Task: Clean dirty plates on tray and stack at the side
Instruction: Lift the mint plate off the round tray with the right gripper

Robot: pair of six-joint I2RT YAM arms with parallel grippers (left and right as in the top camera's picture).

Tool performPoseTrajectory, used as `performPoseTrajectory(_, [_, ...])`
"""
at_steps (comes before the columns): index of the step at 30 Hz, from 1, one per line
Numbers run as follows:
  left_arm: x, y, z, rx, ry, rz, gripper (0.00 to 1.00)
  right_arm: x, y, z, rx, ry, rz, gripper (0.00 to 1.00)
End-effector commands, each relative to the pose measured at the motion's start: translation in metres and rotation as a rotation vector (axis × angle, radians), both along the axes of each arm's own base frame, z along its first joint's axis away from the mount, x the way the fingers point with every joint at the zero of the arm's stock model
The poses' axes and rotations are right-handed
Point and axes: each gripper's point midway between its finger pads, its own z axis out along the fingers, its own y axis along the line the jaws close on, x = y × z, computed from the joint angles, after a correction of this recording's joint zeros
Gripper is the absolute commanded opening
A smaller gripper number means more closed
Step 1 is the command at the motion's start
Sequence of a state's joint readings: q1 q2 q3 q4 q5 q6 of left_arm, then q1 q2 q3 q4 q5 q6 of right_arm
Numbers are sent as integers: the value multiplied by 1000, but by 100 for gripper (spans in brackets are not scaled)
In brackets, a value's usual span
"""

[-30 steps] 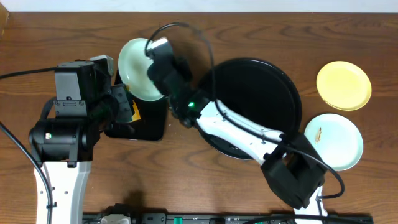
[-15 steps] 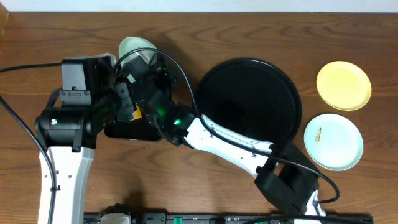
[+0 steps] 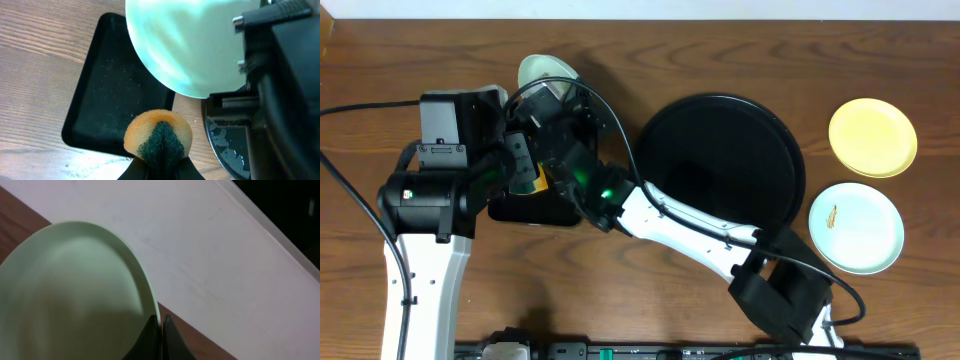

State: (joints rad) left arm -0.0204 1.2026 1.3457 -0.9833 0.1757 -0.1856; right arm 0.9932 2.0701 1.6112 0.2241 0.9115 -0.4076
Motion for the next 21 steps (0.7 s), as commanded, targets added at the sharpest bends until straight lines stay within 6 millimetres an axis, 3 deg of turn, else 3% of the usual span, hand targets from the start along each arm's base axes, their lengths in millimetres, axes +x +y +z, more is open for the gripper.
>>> performPoseTrajectory(1, [1,3,0,12,-4,10,8,13,-9,-6,17,9,-44,1])
performPoseTrajectory(8, [2,3,1,11,-8,11,8,5,3,-10,2,24,8,1])
performPoseTrajectory(12, [3,3,1,12,-9,10,8,15,-2,-36,140,146,31,1])
performPoseTrajectory(16, [9,3,-3,12,-4,10,8,38,-34,-49,305,273,-9,1])
performPoseTrajectory(19, [14,3,-12,12,25,10,8,55,-57,-45,453,390,34,1])
performPoseTrajectory(21, [18,3,-21,13,53,10,8,72,-90,-35,586,452,17,1])
